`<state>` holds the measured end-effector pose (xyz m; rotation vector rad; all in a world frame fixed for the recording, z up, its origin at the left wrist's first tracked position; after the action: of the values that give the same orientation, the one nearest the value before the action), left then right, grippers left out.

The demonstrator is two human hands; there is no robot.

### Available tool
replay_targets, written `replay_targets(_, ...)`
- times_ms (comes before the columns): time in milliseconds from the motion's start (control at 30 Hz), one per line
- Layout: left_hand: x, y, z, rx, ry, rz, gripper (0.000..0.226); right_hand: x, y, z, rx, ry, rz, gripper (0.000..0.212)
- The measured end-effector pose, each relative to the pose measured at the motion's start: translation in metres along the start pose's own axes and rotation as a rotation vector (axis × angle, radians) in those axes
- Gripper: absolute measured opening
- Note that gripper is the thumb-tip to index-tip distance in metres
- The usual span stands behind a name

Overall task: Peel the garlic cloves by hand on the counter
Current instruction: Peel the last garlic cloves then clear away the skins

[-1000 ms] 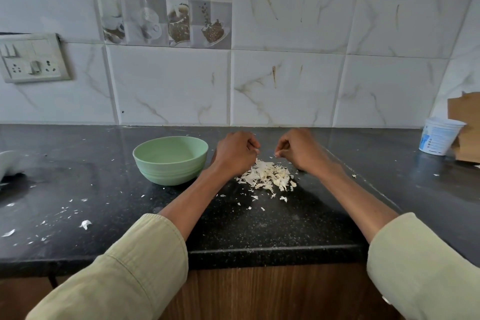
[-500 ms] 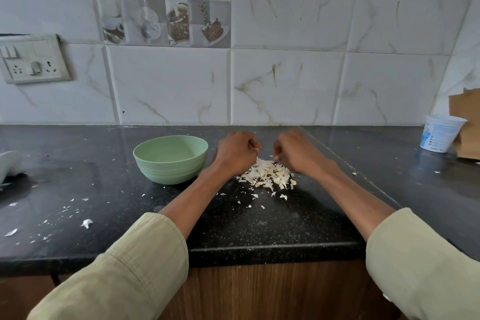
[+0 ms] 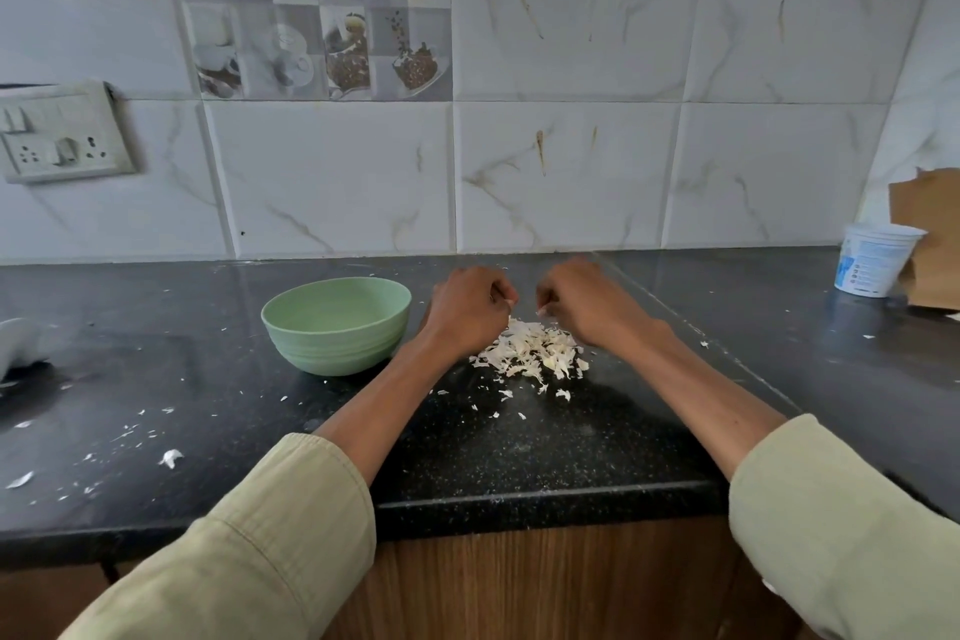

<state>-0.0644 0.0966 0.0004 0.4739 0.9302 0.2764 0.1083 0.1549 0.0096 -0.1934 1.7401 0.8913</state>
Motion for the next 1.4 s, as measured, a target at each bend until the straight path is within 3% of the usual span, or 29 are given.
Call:
replay_targets(200,-0.011,0.000,0.004,0.000,-0.205,0.153,0.003,-0.025,-0.001,-0.014,0.016,0.592,0.206,0.008)
replay_targets(367,-0.019,0.002,0.003,-0.019,-0.386,0.201,0.003,-0.031,-0.004,-0.019,0.020,0.771,0.213,0.025)
replay_targets(700,-0.025,-0.001,0.010,-0.064,-0.628,0.107,0.014,-0.035,-0.003,-0.017,0.063,0.803,0.240,0.011)
replay_targets(1400,-0.028,-0.002,0.011,-0.115,-0.661,0.098,0.012,-0.040,-0.002,-0.016,-0.055,0.716,0.282,0.012)
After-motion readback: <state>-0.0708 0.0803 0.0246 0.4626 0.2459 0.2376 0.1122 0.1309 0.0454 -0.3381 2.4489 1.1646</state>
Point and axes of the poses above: each hand's wrist, its own y-axis towards the middle knuckle, its own x-axis out of the palm, z = x × y, the point moved 2 cm from there along y, towards the middle knuckle, and after that the axes turned 1 degree about -z, right-handed, at the moved point
